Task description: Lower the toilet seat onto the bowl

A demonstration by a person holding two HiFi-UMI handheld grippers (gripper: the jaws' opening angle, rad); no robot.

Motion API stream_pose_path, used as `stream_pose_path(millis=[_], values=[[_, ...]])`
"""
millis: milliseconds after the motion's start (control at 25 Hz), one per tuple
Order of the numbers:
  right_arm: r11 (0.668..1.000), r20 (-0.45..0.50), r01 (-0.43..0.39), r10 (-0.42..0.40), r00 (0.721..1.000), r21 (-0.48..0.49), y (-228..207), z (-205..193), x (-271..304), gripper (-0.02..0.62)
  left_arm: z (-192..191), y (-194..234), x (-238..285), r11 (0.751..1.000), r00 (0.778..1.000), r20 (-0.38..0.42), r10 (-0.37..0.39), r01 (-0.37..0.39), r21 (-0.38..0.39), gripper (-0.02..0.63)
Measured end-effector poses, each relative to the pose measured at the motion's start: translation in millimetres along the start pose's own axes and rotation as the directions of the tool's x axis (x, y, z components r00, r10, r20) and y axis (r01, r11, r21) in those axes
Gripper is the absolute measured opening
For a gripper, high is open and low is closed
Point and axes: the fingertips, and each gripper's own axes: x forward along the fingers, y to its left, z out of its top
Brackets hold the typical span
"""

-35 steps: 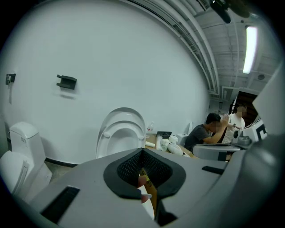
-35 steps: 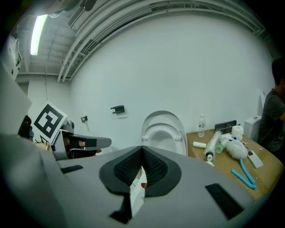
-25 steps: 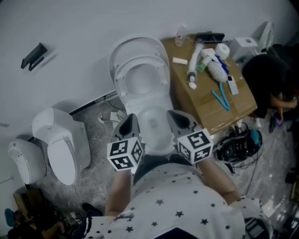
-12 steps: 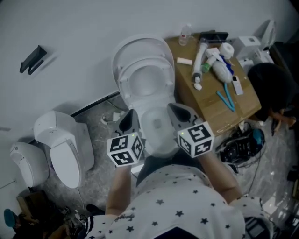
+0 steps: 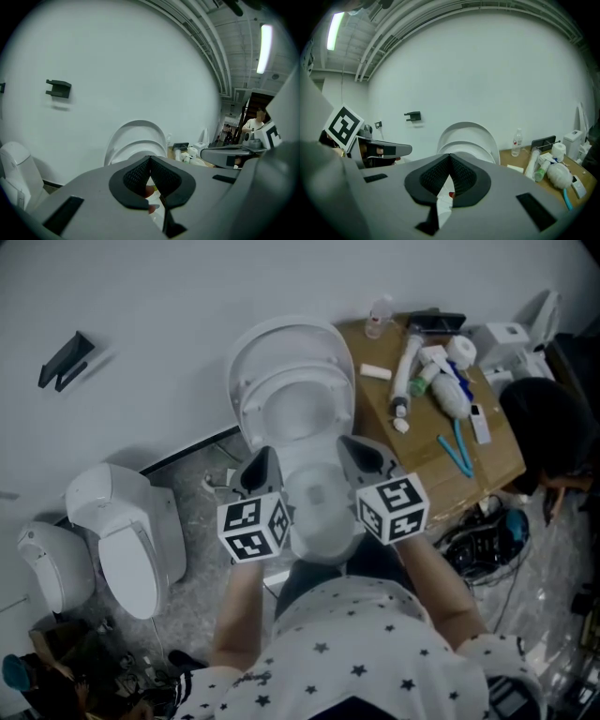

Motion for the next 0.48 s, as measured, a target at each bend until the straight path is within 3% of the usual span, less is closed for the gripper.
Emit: stream_pose_path(millis=[480], values=[[0.999, -0.015, -0.024, 0.023, 1.000, -0.026, -35, 18, 56, 0.008, 18, 21, 50, 0.998, 0.998, -0.006, 0.063, -0.063, 0.008, -0.002]])
